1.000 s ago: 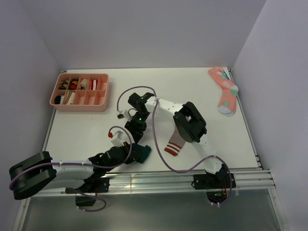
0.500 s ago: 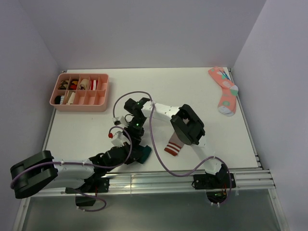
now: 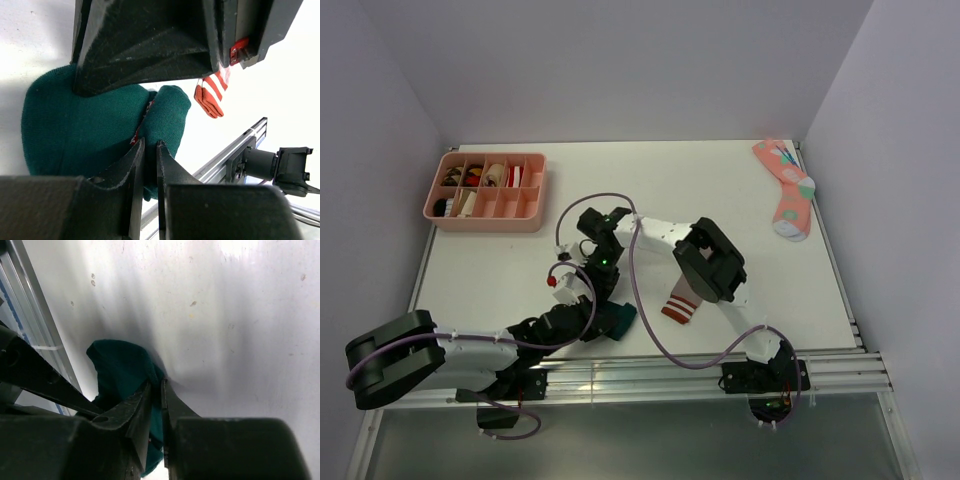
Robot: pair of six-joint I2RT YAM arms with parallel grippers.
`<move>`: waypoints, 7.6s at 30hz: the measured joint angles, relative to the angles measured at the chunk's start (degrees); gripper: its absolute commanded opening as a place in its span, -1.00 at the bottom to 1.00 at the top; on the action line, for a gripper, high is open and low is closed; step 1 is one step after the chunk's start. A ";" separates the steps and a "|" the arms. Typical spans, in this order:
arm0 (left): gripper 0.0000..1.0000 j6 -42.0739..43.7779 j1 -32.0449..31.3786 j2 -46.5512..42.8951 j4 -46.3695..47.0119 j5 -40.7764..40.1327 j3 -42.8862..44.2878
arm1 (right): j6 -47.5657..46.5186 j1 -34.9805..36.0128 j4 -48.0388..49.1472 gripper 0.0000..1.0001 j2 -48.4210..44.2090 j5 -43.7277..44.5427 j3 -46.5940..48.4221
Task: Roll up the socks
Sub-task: Roll the sock at the center of the board.
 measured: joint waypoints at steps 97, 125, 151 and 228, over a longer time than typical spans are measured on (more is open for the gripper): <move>-0.99 24.39 23.17 31.43 -25.29 47.74 32.83 | -30.38 -3.89 17.73 0.11 -50.58 11.21 -51.21; -0.99 25.86 25.05 32.39 -27.30 50.45 33.92 | -31.19 3.98 26.27 0.05 -46.03 21.46 -53.94; -0.95 20.81 26.36 24.70 -21.62 45.09 25.57 | -31.47 0.87 14.88 -0.35 -32.81 14.19 -39.12; 0.07 28.55 11.63 6.27 18.08 14.64 -0.59 | -31.10 -3.43 -27.82 -0.33 0.33 4.63 2.34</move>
